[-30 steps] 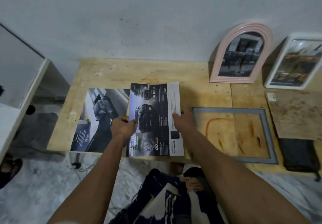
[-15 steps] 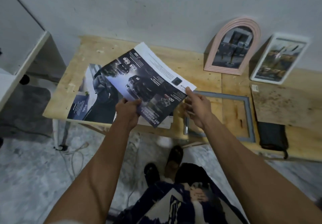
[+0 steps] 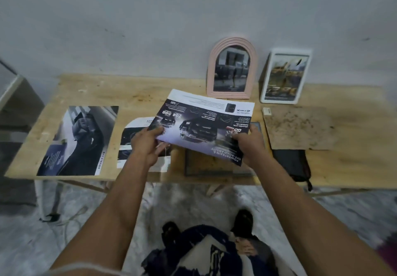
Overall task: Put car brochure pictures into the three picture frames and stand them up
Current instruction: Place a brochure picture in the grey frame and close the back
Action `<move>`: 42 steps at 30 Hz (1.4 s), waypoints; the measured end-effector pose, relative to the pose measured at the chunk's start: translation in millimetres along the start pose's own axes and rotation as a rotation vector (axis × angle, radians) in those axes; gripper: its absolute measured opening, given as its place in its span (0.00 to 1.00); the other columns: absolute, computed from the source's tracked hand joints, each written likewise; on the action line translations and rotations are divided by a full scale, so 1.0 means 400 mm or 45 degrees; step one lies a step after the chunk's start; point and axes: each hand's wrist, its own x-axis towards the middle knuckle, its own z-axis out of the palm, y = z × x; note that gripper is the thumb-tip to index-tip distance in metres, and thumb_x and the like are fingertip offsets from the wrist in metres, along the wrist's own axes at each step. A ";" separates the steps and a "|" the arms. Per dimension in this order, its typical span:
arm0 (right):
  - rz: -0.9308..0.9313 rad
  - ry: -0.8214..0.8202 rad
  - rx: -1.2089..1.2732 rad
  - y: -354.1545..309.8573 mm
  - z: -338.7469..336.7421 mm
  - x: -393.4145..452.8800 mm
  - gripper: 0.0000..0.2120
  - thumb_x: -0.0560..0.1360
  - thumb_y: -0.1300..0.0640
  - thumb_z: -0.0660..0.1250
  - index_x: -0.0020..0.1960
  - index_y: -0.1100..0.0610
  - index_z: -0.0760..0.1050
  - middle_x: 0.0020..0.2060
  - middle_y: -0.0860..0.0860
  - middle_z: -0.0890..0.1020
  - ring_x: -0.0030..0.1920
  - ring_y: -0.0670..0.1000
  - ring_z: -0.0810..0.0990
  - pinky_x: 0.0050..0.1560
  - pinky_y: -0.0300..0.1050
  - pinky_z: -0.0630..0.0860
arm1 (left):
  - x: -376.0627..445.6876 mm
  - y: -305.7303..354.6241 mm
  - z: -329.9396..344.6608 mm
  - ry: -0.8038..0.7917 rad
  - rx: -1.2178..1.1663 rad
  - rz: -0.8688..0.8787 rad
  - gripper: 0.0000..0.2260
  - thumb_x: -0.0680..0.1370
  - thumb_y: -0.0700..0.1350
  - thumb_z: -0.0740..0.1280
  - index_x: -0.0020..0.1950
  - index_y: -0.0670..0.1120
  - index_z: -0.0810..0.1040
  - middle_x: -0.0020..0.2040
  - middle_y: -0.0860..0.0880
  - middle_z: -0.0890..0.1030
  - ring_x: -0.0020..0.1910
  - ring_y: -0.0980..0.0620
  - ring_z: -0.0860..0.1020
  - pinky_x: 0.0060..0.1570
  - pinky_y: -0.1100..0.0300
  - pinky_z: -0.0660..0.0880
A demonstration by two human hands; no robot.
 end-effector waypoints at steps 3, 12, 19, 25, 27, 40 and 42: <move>0.012 -0.103 -0.091 -0.013 -0.144 0.037 0.20 0.73 0.73 0.66 0.60 0.56 0.73 0.46 0.59 0.82 0.42 0.59 0.83 0.37 0.52 0.83 | -0.017 -0.013 0.046 0.018 0.243 0.053 0.09 0.74 0.39 0.75 0.53 0.42 0.81 0.49 0.40 0.84 0.31 0.50 0.83 0.23 0.62 0.74; 0.029 -0.165 -0.449 0.050 -0.344 0.168 0.19 0.67 0.68 0.73 0.56 0.59 0.77 0.50 0.56 0.84 0.49 0.56 0.83 0.53 0.55 0.81 | -0.094 -0.196 0.204 0.168 0.732 0.123 0.11 0.70 0.30 0.76 0.50 0.37 0.81 0.43 0.40 0.85 0.34 0.46 0.84 0.35 0.51 0.84; 0.034 -0.052 -0.527 0.094 -0.348 0.178 0.24 0.67 0.60 0.78 0.58 0.55 0.72 0.50 0.53 0.82 0.48 0.54 0.81 0.51 0.52 0.81 | -0.099 -0.274 0.199 0.411 0.992 0.142 0.15 0.66 0.39 0.82 0.49 0.42 0.82 0.47 0.43 0.85 0.45 0.45 0.84 0.51 0.49 0.82; -0.014 -0.007 -0.672 0.107 -0.329 0.170 0.24 0.70 0.53 0.76 0.61 0.53 0.70 0.50 0.52 0.78 0.48 0.52 0.76 0.45 0.45 0.72 | -0.059 -0.274 0.199 0.391 1.218 0.212 0.18 0.66 0.42 0.82 0.52 0.48 0.79 0.49 0.44 0.85 0.49 0.44 0.83 0.53 0.51 0.79; -0.016 -0.003 -0.740 0.101 -0.317 0.183 0.25 0.70 0.52 0.76 0.63 0.54 0.71 0.55 0.55 0.79 0.53 0.55 0.77 0.50 0.49 0.76 | -0.034 -0.271 0.201 0.340 1.280 0.242 0.20 0.67 0.42 0.81 0.56 0.47 0.80 0.50 0.44 0.86 0.50 0.44 0.83 0.56 0.49 0.79; -0.143 0.046 -0.970 0.134 -0.256 0.230 0.11 0.72 0.56 0.73 0.53 0.56 0.79 0.48 0.55 0.82 0.42 0.53 0.75 0.41 0.43 0.69 | 0.061 -0.282 0.180 0.125 1.724 0.399 0.20 0.67 0.48 0.78 0.57 0.47 0.83 0.54 0.42 0.82 0.49 0.41 0.81 0.52 0.45 0.81; -0.140 0.048 -0.976 0.124 -0.253 0.234 0.07 0.72 0.59 0.71 0.50 0.56 0.78 0.45 0.54 0.81 0.40 0.52 0.76 0.38 0.42 0.69 | 0.069 -0.281 0.184 0.112 1.753 0.430 0.21 0.67 0.48 0.78 0.59 0.48 0.80 0.54 0.43 0.81 0.51 0.41 0.80 0.53 0.45 0.80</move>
